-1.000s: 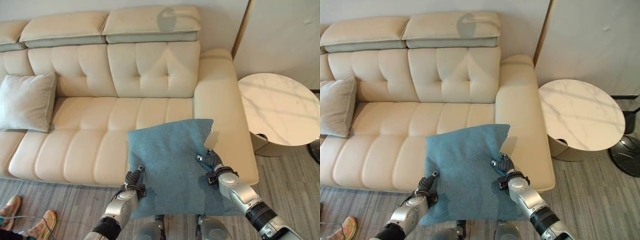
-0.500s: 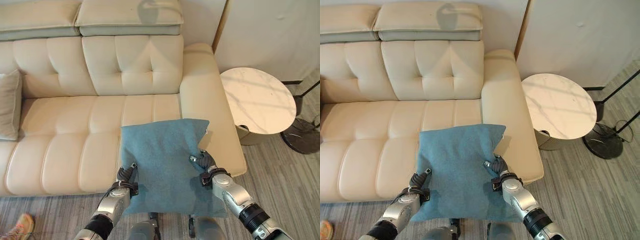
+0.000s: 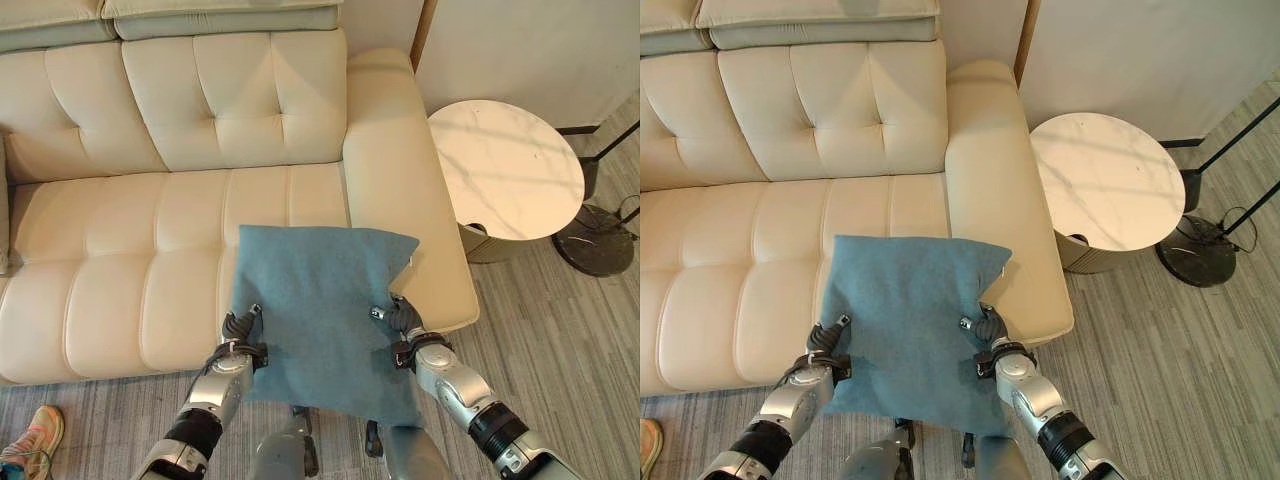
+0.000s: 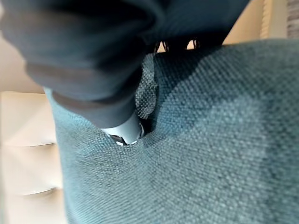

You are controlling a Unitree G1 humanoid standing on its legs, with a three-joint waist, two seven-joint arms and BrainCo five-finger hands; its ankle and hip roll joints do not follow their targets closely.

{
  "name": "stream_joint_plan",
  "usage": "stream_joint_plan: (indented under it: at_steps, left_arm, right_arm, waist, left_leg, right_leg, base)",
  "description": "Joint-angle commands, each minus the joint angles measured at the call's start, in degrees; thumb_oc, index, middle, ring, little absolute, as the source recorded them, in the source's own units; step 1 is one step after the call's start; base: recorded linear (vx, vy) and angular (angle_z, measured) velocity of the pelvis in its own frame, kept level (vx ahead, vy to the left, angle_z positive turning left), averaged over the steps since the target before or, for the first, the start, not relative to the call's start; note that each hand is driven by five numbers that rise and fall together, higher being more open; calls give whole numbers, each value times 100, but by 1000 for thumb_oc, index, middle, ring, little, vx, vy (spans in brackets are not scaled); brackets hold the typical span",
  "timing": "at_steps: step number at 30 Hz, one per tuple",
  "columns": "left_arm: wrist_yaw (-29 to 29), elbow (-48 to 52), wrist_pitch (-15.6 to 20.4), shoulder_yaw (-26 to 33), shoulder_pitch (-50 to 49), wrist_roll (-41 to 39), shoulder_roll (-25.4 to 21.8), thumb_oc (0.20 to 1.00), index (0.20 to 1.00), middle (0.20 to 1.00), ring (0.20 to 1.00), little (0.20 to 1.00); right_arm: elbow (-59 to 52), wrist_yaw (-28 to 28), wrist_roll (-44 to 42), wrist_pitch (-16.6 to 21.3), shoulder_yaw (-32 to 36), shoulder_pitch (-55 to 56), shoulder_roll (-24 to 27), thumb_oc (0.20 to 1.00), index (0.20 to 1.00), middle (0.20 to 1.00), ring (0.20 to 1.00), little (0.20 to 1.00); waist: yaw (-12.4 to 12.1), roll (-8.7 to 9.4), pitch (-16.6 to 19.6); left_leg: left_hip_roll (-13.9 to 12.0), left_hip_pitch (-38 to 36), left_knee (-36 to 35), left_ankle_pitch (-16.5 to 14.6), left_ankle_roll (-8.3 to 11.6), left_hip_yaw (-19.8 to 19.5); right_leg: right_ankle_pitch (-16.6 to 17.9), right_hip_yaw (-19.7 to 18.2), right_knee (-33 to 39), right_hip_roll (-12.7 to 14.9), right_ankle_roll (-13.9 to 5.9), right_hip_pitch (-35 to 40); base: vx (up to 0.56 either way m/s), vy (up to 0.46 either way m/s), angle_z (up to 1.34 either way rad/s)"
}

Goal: Pick up all the scattered cushions and arrange them neatly on the sofa.

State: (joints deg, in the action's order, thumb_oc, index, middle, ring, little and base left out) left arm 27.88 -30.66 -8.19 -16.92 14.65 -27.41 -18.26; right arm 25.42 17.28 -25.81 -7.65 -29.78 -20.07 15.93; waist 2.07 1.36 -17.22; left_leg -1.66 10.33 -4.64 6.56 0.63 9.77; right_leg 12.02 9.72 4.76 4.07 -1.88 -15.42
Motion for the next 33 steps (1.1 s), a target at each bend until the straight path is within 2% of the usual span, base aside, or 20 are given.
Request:
stream_joint_plan:
  at_steps: [1,2,4,5,6,7,9,12,15,17,18,22,24,26,27,28,29,30,33]
  left_arm:
    - [112,268,688,-321,1548,352,44,200,200,200,200,200]
    - [112,268,688,-321,1548,352,44,200,200,200,200,200]
    - [385,302,886,-410,2481,368,-128,200,200,200,200,200]
    - [654,302,1057,-487,3234,436,-225,200,200,200,200,200]
    - [780,343,1111,-517,3529,527,-269,200,200,200,200,200]
    - [782,330,1113,-520,3561,525,-271,200,200,200,200,200]
    - [1163,417,1198,-628,4485,895,-499,200,200,200,200,200]
    - [1357,181,1198,-846,5216,1018,-587,200,200,200,200,200]
    - [1594,-604,970,-1524,6827,1238,-903,200,200,200,200,200]
    - [1559,-881,980,-1721,7248,1188,-962,200,200,200,200,200]
    - [1534,-1308,889,-2143,7911,1217,-1202,200,200,200,200,200]
    - [1356,-2033,842,-3080,9159,1297,-1685,200,200,200,200,200]
    - [1373,-2429,748,-3740,9802,1517,-1965,200,200,200,200,200]
    - [1541,-2588,633,-4037,10119,1821,-2160,200,200,200,200,200]
    - [1684,-2739,468,-4389,10356,2298,-2312,200,200,200,200,200]
    - [1686,-2743,469,-4379,10367,2301,-2310,200,200,200,200,200]
    - [1622,-2899,416,-4651,10485,2553,-2354,200,200,200,200,200]
    - [1607,-3210,240,-5090,10684,2804,-2504,1000,1000,1000,1000,1000]
    - [1542,-3583,44,-5308,10588,3089,-2782,1000,1000,1000,1000,1000]
  right_arm:
    - [-395,240,424,350,-99,-1253,-328,200,200,200,200,200]
    - [-395,240,424,350,-99,-1253,-328,200,200,200,200,200]
    - [-100,624,574,410,72,-2436,-145,200,200,200,200,200]
    - [95,995,457,590,233,-3241,-125,200,200,200,200,200]
    - [124,1093,487,612,298,-3572,-69,200,200,200,200,200]
    - [143,1090,482,617,306,-3606,-66,200,200,200,200,200]
    - [224,1449,576,803,386,-4560,174,200,200,200,200,200]
    - [433,1646,433,998,385,-5134,273,200,200,200,200,200]
    - [875,1872,265,1204,-116,-6363,798,200,200,200,200,200]
    - [1099,1856,180,1262,-296,-6736,1005,200,200,200,200,200]
    - [1437,1850,241,1246,-771,-7395,1464,200,200,200,200,200]
    - [2040,1873,273,1332,-1679,-8677,2187,200,200,200,200,200]
    - [2297,2080,314,1388,-2157,-9341,2558,200,200,200,200,200]
    - [2399,2428,682,1371,-2483,-9764,2867,200,200,200,200,200]
    - [2419,2880,1436,1222,-2881,-10081,3170,200,200,200,200,200]
    - [2424,2883,1442,1218,-2899,-10103,3170,200,200,200,200,200]
    - [2601,2918,1737,1054,-3227,-10338,3243,426,426,426,426,426]
    - [2924,3060,2177,831,-3849,-10728,3429,1000,1000,1000,1000,1000]
    - [3464,3125,2744,381,-4639,-10994,3675,1000,1000,1000,1000,1000]
  waist:
    - [-66,-158,-190]
    - [-65,-158,-189]
    - [-101,-164,-267]
    - [-133,-144,-327]
    - [-141,-133,-333]
    - [-138,-133,-342]
    - [-167,-88,-408]
    - [-182,-63,-494]
    - [-157,-58,-631]
    - [-158,-69,-660]
    - [-184,-100,-684]
    - [-214,-200,-772]
    - [-240,-235,-780]
    - [-277,-257,-754]
    - [-296,-268,-740]
    - [-298,-276,-735]
    - [-309,-269,-726]
    - [-307,-231,-659]
    - [-295,-155,-630]
  left_leg:
    - [-47,251,253,-333,216,-574]
    - [-47,254,255,-334,216,-574]
    - [-7,608,558,-384,248,-647]
    - [6,864,750,-404,273,-730]
    - [13,956,803,-416,281,-751]
    - [14,988,831,-425,281,-759]
    - [22,1283,1063,-500,284,-837]
    - [33,1613,1315,-569,274,-913]
    - [77,2325,1780,-649,289,-981]
    - [88,2627,1977,-684,289,-1005]
    - [111,2967,2164,-710,294,-1036]
    - [164,3799,2667,-819,296,-1094]
    - [175,4261,2893,-885,282,-1112]
    - [202,4647,3068,-921,276,-1142]
    - [234,4836,3137,-932,282,-1167]
    - [237,4866,3157,-939,282,-1166]
    - [254,4928,3214,-954,280,-1165]
    - [289,5101,3363,-978,259,-1190]
    - [306,5204,3514,-1054,239,-1190]
  right_leg:
    - [-1176,-107,-634,214,-301,-26]
    - [-1176,-107,-635,215,-301,-29]
    - [-1246,-61,-894,282,-286,-281]
    - [-1284,-29,-1039,316,-292,-455]
    - [-1297,-11,-1062,324,-302,-513]
    - [-1303,-5,-1078,328,-302,-536]
    - [-1366,15,-1221,345,-338,-752]
    - [-1400,16,-1438,368,-357,-1058]
    - [-1446,22,-1890,430,-406,-1712]
    - [-1464,16,-2044,456,-411,-1980]
    - [-1496,28,-2259,488,-420,-2288]
    - [-1614,19,-2706,571,-417,-3029]
    - [-1641,-5,-2899,603,-423,-3465]
    - [-1687,-3,-3068,647,-433,-3823]
    - [-1737,-7,-3201,688,-446,-4031]
    - [-1750,-12,-3230,694,-447,-4065]
    - [-1778,-35,-3288,693,-446,-4135]
    - [-1790,-47,-3425,701,-434,-4299]
    - [-1835,-92,-3530,672,-428,-4408]
  base:
    - [-22,1,11]
    - [-36,-11,14]
    - [-10,-27,46]
    - [16,-27,45]
    - [7,-24,34]
    - [24,1,25]
    - [40,17,19]
    - [12,22,10]
    - [-9,43,19]
    - [-3,45,22]
    - [21,49,14]
    - [33,55,15]
    - [55,48,8]
    - [56,12,8]
    - [54,16,10]
    - [51,21,10]
    - [48,27,13]
    - [58,32,11]
    - [27,14,2]
